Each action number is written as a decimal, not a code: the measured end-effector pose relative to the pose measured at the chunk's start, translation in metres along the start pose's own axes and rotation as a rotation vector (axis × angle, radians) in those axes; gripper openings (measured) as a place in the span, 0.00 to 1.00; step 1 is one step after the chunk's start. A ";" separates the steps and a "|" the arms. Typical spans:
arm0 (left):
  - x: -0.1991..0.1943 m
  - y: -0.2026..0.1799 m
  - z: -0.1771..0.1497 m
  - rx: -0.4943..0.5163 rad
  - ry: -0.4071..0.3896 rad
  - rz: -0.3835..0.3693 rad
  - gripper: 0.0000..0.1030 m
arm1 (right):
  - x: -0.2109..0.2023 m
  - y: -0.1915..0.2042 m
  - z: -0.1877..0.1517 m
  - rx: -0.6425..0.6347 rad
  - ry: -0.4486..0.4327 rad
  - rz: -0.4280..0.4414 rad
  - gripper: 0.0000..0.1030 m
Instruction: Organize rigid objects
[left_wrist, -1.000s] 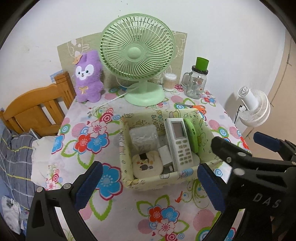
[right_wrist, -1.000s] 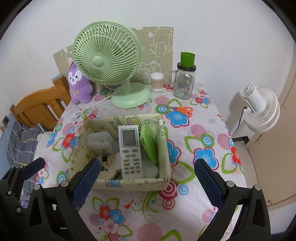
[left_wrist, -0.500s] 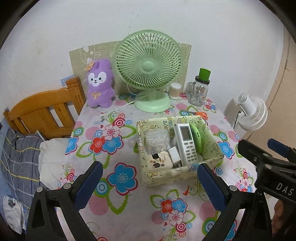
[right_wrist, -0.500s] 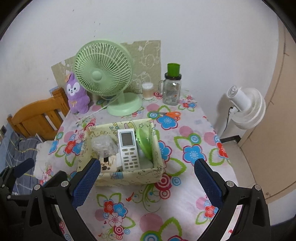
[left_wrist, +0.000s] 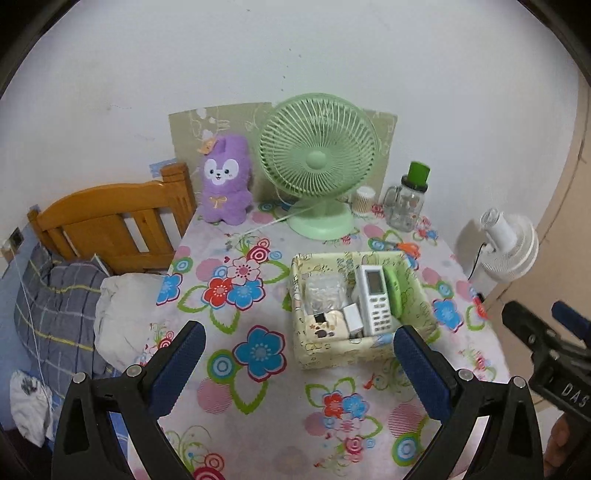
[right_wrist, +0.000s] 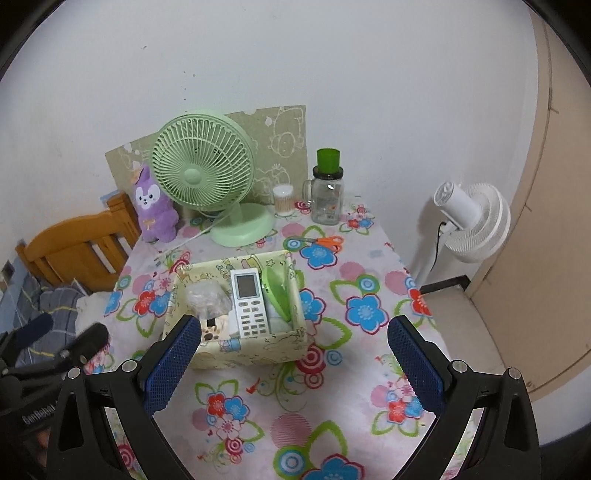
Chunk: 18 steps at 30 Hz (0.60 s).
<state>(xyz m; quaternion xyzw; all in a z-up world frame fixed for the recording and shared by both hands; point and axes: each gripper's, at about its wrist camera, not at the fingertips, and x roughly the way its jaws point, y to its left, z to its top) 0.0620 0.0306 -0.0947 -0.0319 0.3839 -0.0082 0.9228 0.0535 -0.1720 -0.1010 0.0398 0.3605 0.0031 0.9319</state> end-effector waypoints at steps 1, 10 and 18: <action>-0.003 -0.001 0.001 -0.004 -0.001 -0.003 1.00 | -0.004 -0.001 0.001 -0.007 -0.008 0.004 0.99; -0.035 -0.023 0.007 -0.011 -0.029 -0.002 1.00 | -0.033 -0.009 0.013 -0.053 -0.038 0.051 0.99; -0.058 -0.043 0.011 0.016 -0.062 0.038 1.00 | -0.051 -0.020 0.022 -0.066 -0.063 0.031 0.99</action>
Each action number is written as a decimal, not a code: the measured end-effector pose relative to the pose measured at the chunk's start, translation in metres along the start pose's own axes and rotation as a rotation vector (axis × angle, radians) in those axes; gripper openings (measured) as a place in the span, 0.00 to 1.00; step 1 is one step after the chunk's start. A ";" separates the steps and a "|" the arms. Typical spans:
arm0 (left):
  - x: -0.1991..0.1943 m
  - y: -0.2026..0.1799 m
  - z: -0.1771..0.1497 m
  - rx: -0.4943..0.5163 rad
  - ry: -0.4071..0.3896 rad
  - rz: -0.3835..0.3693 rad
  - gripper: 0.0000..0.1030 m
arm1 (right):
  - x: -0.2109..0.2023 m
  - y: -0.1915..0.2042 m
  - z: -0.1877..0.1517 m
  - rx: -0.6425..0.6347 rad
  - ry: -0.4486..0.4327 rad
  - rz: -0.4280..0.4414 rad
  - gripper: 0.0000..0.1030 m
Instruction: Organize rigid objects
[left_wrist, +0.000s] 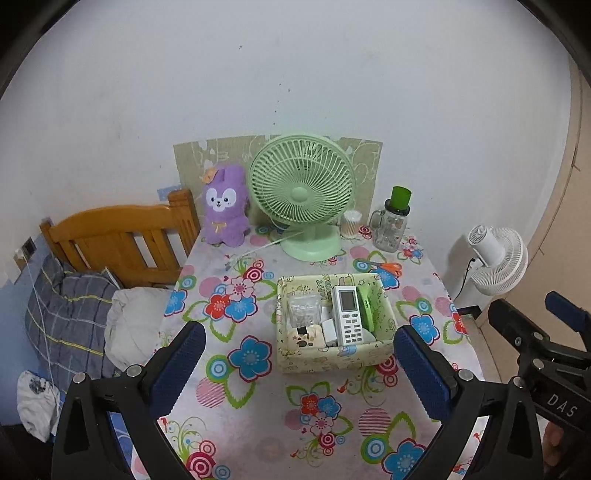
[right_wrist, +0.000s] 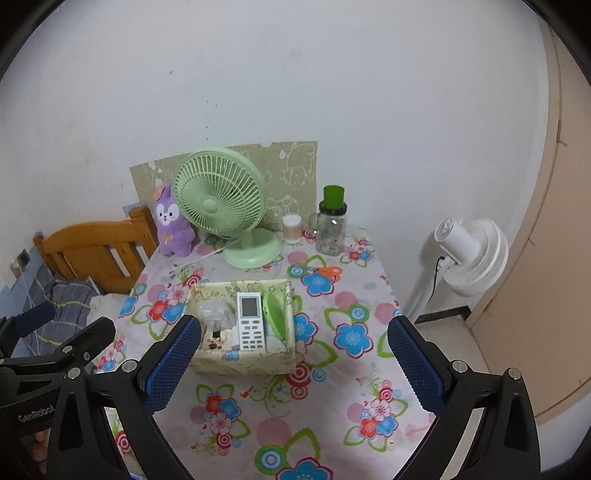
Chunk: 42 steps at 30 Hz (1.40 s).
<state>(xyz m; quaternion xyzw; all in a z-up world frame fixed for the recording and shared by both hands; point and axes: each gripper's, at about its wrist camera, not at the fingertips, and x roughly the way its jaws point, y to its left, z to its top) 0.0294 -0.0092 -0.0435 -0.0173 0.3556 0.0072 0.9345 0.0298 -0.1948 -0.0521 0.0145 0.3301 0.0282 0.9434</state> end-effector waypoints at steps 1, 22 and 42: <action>-0.002 -0.002 0.000 0.001 -0.003 -0.002 1.00 | -0.002 -0.001 0.001 0.000 0.008 -0.011 0.99; -0.032 -0.007 0.012 0.005 -0.038 -0.035 1.00 | -0.031 -0.007 0.015 0.013 -0.044 -0.018 0.99; -0.029 0.006 0.017 0.009 -0.032 -0.011 1.00 | -0.025 0.009 0.021 0.006 -0.036 -0.020 0.99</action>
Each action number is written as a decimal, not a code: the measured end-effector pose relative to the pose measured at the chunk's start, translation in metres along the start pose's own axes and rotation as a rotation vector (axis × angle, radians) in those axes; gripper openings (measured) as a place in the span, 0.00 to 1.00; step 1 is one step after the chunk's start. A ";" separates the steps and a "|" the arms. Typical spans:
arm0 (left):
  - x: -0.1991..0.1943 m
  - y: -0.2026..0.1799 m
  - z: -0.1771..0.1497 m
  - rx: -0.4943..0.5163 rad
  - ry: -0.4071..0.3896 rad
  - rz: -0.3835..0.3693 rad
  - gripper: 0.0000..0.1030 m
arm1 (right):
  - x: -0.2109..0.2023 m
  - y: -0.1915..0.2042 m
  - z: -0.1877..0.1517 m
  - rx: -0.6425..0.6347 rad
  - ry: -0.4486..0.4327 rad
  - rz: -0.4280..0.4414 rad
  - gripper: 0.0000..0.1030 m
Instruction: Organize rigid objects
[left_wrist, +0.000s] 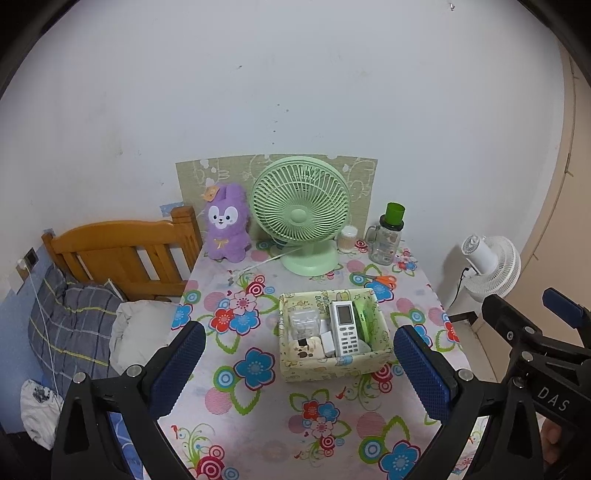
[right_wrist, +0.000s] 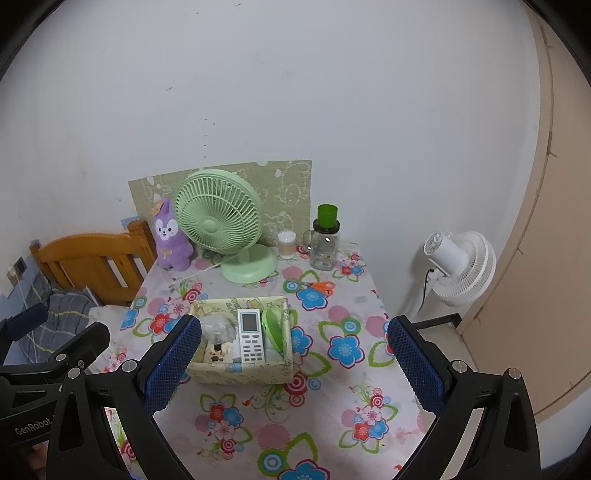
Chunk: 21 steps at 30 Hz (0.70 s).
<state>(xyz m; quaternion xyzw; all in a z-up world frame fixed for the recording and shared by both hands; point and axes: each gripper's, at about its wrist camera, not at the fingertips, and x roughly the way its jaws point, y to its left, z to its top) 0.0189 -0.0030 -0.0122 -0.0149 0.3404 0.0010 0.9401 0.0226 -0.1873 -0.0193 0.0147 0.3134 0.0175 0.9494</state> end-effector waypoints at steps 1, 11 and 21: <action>0.000 0.000 0.000 0.000 -0.002 0.003 1.00 | 0.001 0.001 0.000 0.000 0.002 0.001 0.99; 0.001 0.010 -0.001 -0.014 0.002 0.000 1.00 | 0.003 0.010 0.001 -0.007 0.003 0.005 0.99; 0.004 0.009 0.003 0.012 -0.001 -0.022 1.00 | 0.002 0.010 0.002 0.001 0.006 -0.031 0.99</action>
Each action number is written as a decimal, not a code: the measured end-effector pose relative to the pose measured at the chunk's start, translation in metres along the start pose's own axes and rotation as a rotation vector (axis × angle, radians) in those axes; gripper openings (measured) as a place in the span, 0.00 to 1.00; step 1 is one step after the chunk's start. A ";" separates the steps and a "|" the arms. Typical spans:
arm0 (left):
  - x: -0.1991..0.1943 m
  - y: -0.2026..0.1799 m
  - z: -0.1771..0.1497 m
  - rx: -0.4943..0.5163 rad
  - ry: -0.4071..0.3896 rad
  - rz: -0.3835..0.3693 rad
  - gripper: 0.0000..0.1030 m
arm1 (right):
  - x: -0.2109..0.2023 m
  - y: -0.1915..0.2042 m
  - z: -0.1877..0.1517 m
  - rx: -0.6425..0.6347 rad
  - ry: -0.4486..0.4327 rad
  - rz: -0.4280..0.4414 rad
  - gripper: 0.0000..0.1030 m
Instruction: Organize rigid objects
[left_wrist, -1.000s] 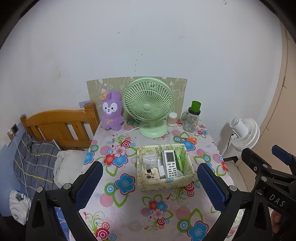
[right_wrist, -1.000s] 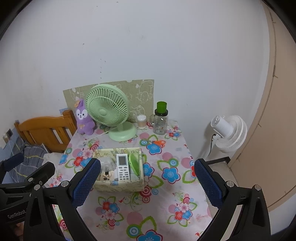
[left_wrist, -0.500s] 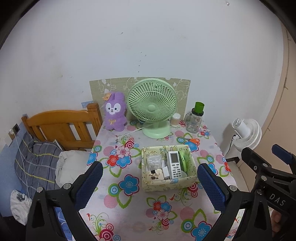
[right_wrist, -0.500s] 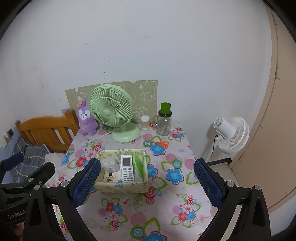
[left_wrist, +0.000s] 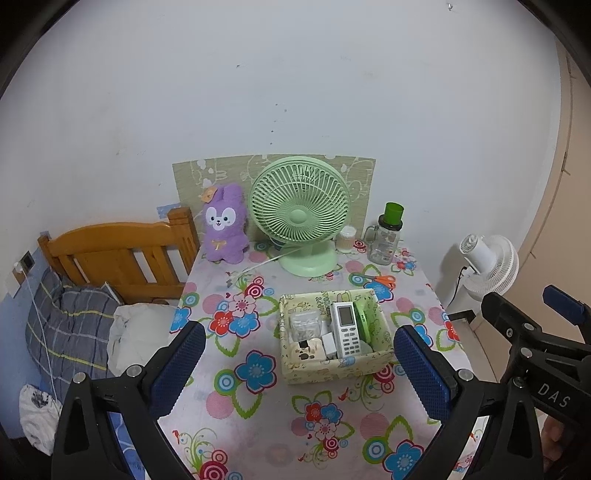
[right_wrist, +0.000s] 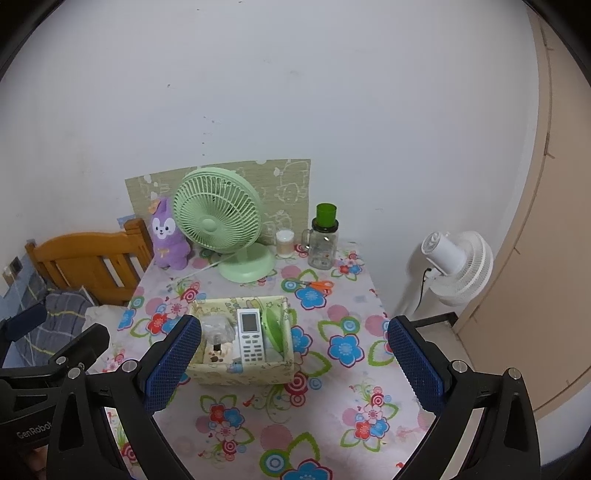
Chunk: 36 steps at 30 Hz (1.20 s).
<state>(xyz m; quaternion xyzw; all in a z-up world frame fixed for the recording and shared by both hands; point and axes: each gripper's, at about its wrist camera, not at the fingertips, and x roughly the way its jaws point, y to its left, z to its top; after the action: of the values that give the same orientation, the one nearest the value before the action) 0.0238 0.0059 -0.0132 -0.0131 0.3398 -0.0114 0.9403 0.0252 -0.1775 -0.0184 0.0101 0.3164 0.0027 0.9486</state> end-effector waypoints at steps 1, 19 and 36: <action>0.000 0.000 0.000 0.001 0.000 -0.002 1.00 | 0.000 0.000 0.000 0.001 0.002 -0.001 0.99; 0.005 0.000 0.004 -0.020 0.008 0.012 1.00 | 0.007 0.001 0.004 -0.011 0.006 0.017 0.99; 0.004 -0.007 0.005 -0.018 -0.001 0.023 1.00 | 0.008 -0.004 0.006 -0.017 0.001 0.011 0.99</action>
<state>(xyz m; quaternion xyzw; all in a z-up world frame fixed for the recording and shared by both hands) 0.0302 -0.0009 -0.0114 -0.0178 0.3394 0.0025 0.9405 0.0354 -0.1811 -0.0187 0.0037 0.3167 0.0105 0.9485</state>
